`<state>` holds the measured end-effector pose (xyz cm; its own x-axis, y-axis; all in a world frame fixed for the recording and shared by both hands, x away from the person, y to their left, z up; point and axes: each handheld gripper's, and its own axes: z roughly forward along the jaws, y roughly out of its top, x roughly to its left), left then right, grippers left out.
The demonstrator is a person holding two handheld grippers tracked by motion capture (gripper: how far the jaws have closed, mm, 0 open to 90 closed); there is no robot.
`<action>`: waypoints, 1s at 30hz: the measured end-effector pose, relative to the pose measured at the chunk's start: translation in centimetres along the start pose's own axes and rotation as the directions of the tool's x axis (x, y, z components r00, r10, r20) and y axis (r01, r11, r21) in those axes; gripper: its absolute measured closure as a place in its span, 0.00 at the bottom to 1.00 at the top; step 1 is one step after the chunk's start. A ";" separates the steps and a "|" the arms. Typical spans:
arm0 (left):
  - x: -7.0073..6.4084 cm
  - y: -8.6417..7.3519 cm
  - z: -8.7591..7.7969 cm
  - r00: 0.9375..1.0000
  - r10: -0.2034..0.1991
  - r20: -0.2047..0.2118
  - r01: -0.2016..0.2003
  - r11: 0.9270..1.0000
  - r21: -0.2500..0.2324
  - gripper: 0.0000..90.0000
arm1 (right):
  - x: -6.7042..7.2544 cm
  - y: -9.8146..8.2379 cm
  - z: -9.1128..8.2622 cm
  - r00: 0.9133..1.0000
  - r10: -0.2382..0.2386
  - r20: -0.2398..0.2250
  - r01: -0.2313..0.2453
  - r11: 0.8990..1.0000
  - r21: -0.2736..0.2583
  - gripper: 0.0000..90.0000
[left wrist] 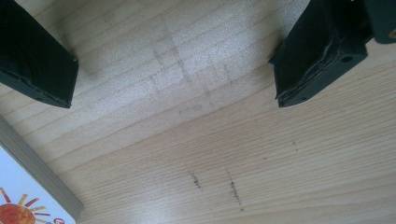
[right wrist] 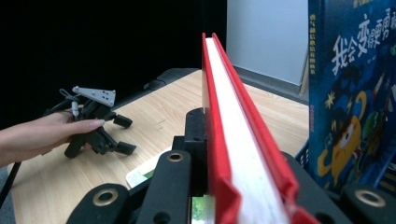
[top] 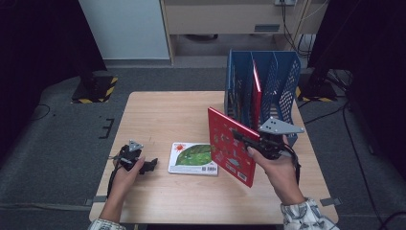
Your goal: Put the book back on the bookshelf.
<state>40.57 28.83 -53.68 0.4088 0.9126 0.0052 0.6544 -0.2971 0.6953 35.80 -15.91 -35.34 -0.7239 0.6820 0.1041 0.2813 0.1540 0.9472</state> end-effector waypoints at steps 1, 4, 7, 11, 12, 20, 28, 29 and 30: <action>0.0 0.0 0.0 1.000 0.000 0.000 0.000 1.000 0.000 0.00 | 0.0 -0.1 -0.2 1.000 -0.001 0.001 0.001 1.000 0.000 0.88; 0.0 0.0 0.0 1.000 0.000 0.000 0.000 1.000 0.000 0.00 | -0.2 -0.4 -0.7 1.000 0.002 0.003 -0.002 1.000 0.000 0.88; 0.0 0.0 0.0 1.000 0.001 0.000 -0.001 1.000 0.000 0.00 | -0.4 -0.6 -1.1 1.000 0.011 0.006 -0.011 1.000 -0.003 0.88; 0.0 0.0 0.0 1.000 0.001 0.000 -0.001 1.000 -0.001 0.00 | -0.6 -0.6 -1.6 1.000 0.011 0.013 -0.011 1.000 -0.002 0.88; -0.1 0.0 0.0 1.000 0.001 0.000 -0.001 1.000 -0.001 0.00 | -0.6 -0.6 -1.8 1.000 0.009 0.015 -0.009 1.000 -0.001 0.88; -0.1 0.0 0.1 1.000 0.003 0.002 -0.003 1.000 0.000 0.00 | -0.8 0.9 -3.0 0.999 0.046 0.011 -0.046 0.998 -0.033 0.88; -0.1 0.1 0.1 1.000 0.003 0.003 -0.003 1.000 0.000 0.00 | -1.2 3.5 -4.4 0.998 0.040 0.044 -0.037 0.997 -0.066 0.88; -0.1 0.1 0.1 1.000 0.003 0.003 -0.003 1.000 -0.001 0.00 | -1.4 3.7 -4.5 0.998 0.039 0.049 -0.036 0.997 -0.069 0.88; -0.1 0.1 0.1 1.000 0.003 0.003 -0.003 1.000 -0.001 0.00 | -1.5 3.9 -4.7 0.998 0.041 0.055 -0.037 0.997 -0.072 0.88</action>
<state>40.61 28.68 -53.69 0.4126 0.9109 0.0047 0.6529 -0.2994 0.6957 35.03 -19.70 -30.35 -0.6758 0.7262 0.1262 0.2622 0.0768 0.9619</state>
